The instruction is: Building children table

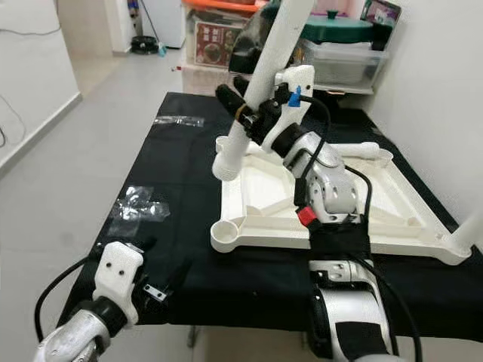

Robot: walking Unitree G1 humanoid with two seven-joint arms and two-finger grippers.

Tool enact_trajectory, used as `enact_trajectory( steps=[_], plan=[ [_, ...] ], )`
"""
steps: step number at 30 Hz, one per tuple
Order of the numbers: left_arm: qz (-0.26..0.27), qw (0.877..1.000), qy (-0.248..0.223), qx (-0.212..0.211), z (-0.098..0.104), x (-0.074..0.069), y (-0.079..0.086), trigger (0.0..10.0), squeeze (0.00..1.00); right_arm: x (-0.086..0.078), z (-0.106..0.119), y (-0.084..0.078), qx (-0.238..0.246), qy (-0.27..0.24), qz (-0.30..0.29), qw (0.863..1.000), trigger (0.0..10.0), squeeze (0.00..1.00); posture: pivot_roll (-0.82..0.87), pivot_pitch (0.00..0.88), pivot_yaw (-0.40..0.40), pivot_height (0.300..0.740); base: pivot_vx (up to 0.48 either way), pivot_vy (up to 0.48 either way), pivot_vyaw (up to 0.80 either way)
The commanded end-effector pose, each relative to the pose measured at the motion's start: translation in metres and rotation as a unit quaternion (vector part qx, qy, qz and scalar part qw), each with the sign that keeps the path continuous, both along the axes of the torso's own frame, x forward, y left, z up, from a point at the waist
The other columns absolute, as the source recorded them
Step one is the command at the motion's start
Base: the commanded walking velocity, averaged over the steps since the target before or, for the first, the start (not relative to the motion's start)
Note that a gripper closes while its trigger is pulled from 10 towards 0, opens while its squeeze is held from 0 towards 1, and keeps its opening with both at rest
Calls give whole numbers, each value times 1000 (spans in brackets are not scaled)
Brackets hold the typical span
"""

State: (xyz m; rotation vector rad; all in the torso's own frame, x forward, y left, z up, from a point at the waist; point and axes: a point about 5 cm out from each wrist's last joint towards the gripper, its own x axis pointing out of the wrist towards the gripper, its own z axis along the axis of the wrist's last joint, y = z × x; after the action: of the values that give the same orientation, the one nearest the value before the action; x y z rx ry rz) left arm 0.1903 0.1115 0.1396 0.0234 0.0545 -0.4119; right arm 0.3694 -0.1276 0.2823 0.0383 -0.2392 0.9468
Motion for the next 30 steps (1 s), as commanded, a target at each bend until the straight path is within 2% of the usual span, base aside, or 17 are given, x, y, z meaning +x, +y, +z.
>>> enact_trajectory(
  steps=[1,2,3,5,9,12,18,22,30],
  plan=[
    [-10,1000,6,-3,1,-8,-2,10000,0,3,-7,9,-58,-3,60,997,10000,0,127,106,-127,740,0,0,0],
    [-12,1000,10,-10,2,-12,-5,10000,0,4,-11,10,-66,-2,95,993,10000,0,140,112,-136,740,0,0,0],
    [-12,1000,10,-10,2,-12,-5,10000,0,4,-11,10,-66,-2,95,993,10000,0,140,112,-136,740,0,0,0],
    [-15,1000,12,-19,6,-18,-10,10000,0,4,-16,7,-69,4,136,988,10000,0,160,138,-141,740,0,0,0],
    [-18,1000,13,-21,9,-23,-12,10000,0,6,-17,2,-68,15,164,984,10000,0,153,147,-132,740,0,0,0],
    [-20,999,15,-21,11,-27,-11,10000,0,8,-9,-2,-58,10,183,981,10000,0,157,185,-129,740,0,0,0],
    [-19,999,22,-21,11,-31,-9,10000,0,9,-2,-7,-56,6,200,978,10000,0,161,193,-135,740,0,0,0],
    [-14,999,31,-15,12,-38,-5,10000,0,8,-7,-12,-71,2,224,972,10000,0,180,212,-128,740,0,0,0],
    [-11,999,37,-10,12,-40,-1,10000,0,5,-13,-12,-74,1,249,966,10000,0,191,218,-114,740,0,0,0]
  ],
)
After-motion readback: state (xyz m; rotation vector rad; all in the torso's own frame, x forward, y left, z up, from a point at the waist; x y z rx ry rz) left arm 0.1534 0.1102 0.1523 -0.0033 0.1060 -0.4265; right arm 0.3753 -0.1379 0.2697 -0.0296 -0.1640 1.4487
